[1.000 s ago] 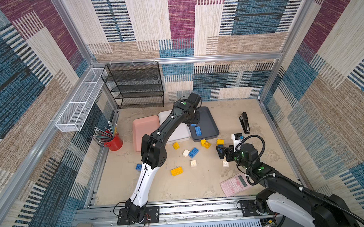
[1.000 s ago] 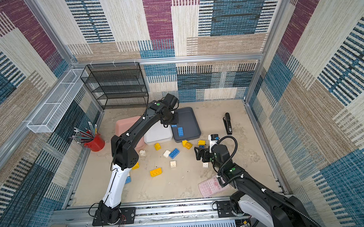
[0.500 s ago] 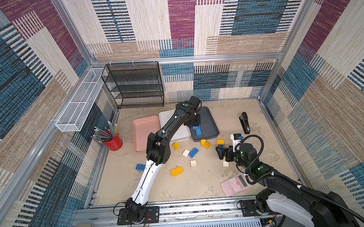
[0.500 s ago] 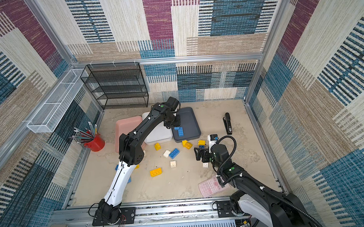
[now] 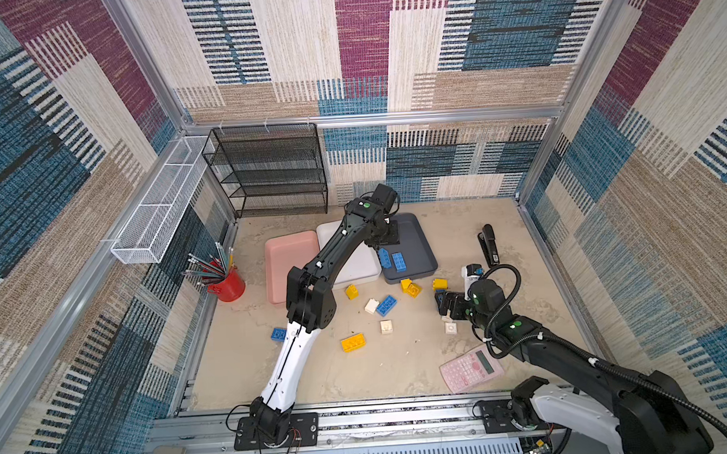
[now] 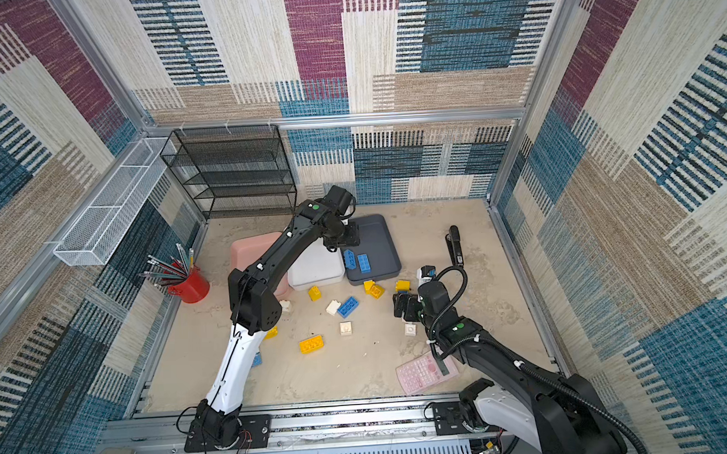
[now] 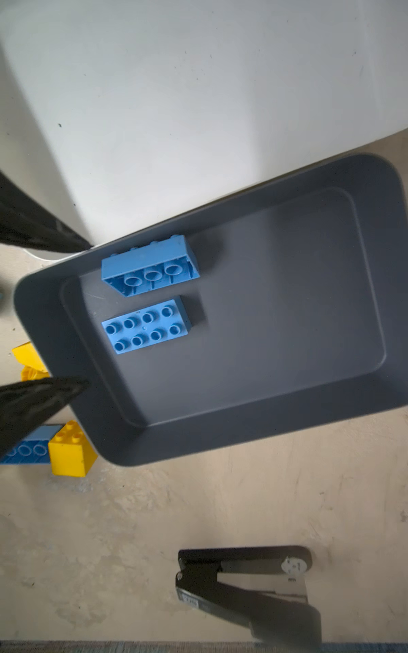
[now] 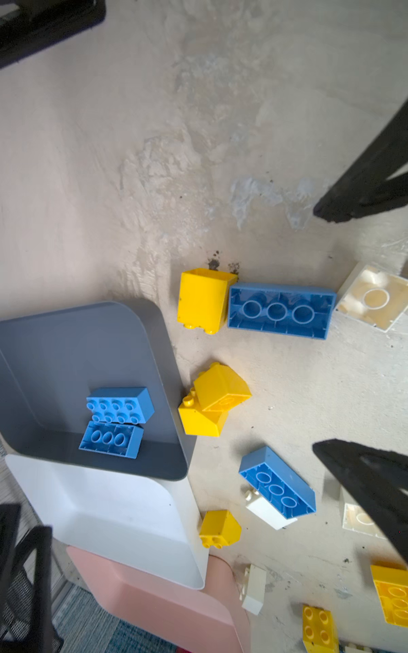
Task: Sort the legos into containers by color
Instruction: 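Grasp a blue brick with the right gripper while the left arm withdraws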
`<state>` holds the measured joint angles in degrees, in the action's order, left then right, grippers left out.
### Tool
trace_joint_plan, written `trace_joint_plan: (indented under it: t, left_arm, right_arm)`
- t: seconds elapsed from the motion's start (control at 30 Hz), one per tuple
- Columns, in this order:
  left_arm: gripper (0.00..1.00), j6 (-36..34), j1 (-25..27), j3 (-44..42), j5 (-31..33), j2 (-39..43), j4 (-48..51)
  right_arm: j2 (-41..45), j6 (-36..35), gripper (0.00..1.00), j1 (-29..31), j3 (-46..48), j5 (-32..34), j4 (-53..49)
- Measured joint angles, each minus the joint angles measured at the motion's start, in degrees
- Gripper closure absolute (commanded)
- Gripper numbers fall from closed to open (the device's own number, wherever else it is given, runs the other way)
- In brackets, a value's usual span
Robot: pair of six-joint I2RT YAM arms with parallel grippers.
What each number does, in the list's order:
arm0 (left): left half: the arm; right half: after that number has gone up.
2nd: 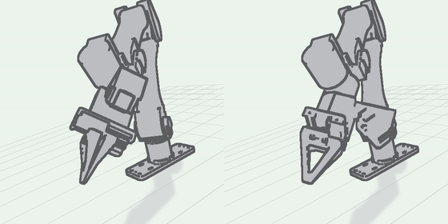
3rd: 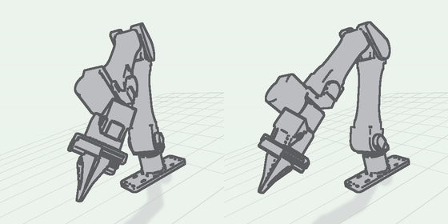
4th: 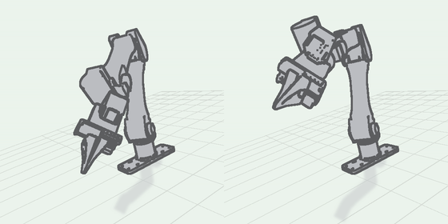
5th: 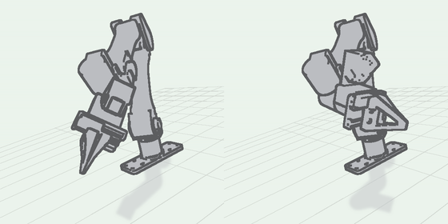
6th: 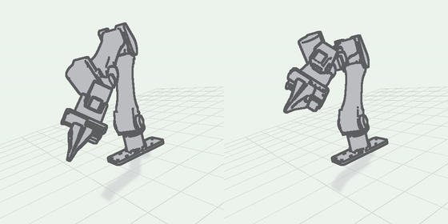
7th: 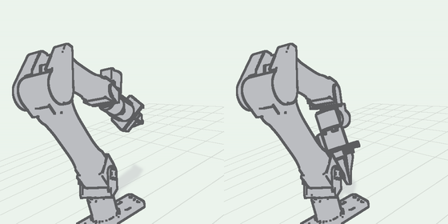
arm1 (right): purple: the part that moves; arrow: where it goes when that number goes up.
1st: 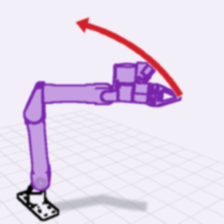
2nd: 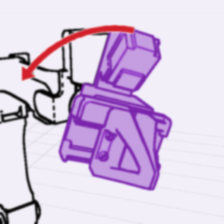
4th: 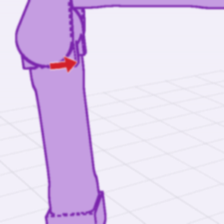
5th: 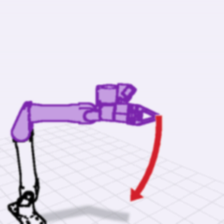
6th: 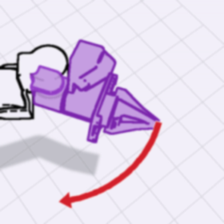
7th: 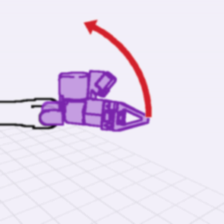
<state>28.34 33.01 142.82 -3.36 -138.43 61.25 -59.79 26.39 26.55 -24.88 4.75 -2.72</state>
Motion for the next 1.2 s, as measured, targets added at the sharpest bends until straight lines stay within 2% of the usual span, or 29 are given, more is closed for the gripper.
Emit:
trace_joint_plan:
  t: [0.17, 0.27, 0.53, 0.97, 1.2]
  left_arm:
    - [0.43, -0.07, 0.11, -6.97, 0.0, 6.54, -1.01]
    - [0.43, -0.26, 0.22, -14.45, 0.02, 12.81, -2.4]
    - [0.43, -0.44, 0.5, -35.21, 0.04, 30.1, -9.03]
    - [0.43, -1.11, 0.52, -63.47, 1.18, 55.23, -16.22]
    - [0.43, -2.58, 0.37, -75.12, 4.66, 65.07, -18.25]
  right_arm:
    - [-0.13, 0.55, 0.08, 0.0, -2.32, 1.03, -4.24]
    - [-1.25, 0.5, 0.13, 0.0, -4.5, 1.55, -6.14]
    - [-7.28, -1.7, 0.19, 0.5, -10.43, 3.85, -11.04]
    - [-19.34, -3.34, 0.18, 1.38, -17.05, 4.81, -13.88]
    - [-24.81, -3.67, 0.28, 1.62, -18.82, 4.31, -14.32]
